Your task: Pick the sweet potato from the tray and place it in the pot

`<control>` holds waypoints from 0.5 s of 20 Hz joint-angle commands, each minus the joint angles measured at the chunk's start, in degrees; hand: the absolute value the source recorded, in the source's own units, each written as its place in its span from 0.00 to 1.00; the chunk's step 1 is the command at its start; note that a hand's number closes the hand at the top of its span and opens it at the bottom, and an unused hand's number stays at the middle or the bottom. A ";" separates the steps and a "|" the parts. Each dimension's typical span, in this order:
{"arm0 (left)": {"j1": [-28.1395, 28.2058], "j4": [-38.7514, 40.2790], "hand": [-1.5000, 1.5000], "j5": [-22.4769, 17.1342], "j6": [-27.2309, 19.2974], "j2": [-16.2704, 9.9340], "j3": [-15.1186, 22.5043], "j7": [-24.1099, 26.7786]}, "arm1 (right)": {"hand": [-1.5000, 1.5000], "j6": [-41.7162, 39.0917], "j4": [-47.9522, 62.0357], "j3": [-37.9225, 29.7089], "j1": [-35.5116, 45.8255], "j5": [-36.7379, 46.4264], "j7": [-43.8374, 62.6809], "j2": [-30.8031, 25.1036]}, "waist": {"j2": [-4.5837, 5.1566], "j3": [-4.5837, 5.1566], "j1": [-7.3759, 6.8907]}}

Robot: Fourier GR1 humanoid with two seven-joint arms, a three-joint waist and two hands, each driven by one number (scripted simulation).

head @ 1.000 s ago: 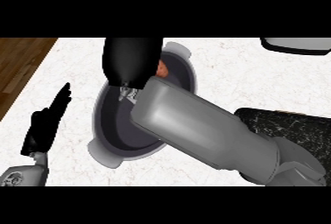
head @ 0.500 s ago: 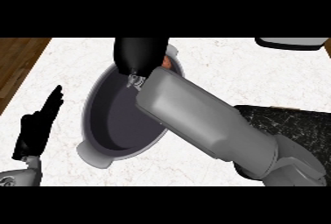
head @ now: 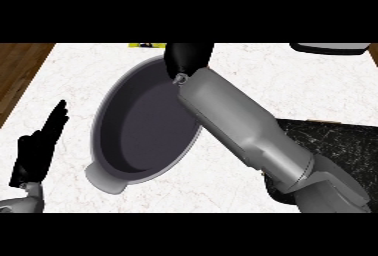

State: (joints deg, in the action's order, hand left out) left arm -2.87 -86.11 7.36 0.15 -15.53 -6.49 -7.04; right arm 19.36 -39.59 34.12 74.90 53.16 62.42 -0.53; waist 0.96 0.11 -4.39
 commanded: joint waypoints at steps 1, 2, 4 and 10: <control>-2.38 0.08 0.50 1.12 -1.36 0.99 0.70 -1.96 | 1.00 3.85 9.45 -0.91 1.11 -0.97 0.19 0.50 | 0.24 -0.02 0.48; -2.04 -0.74 0.50 -0.26 -0.12 0.49 0.09 -2.86 | 1.00 6.68 7.72 -0.14 -0.99 -3.27 1.19 0.50 | 0.16 -0.04 -0.10; -1.26 -0.07 0.50 0.26 0.47 -0.39 0.07 -0.98 | 1.00 11.05 8.39 -4.00 -1.90 -5.11 -0.90 0.51 | 0.32 -0.06 -0.04; -2.06 0.12 0.50 -0.83 1.57 0.09 0.28 -0.59 | 0.00 19.69 11.85 -8.97 -4.38 -11.37 -10.05 0.51 | 0.83 -0.09 -0.94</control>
State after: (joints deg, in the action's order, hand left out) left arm -4.06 -86.63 7.32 0.60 -15.22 -6.09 -7.64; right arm 31.91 -29.58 27.37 72.29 45.50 54.93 -0.26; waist 1.58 0.04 -5.13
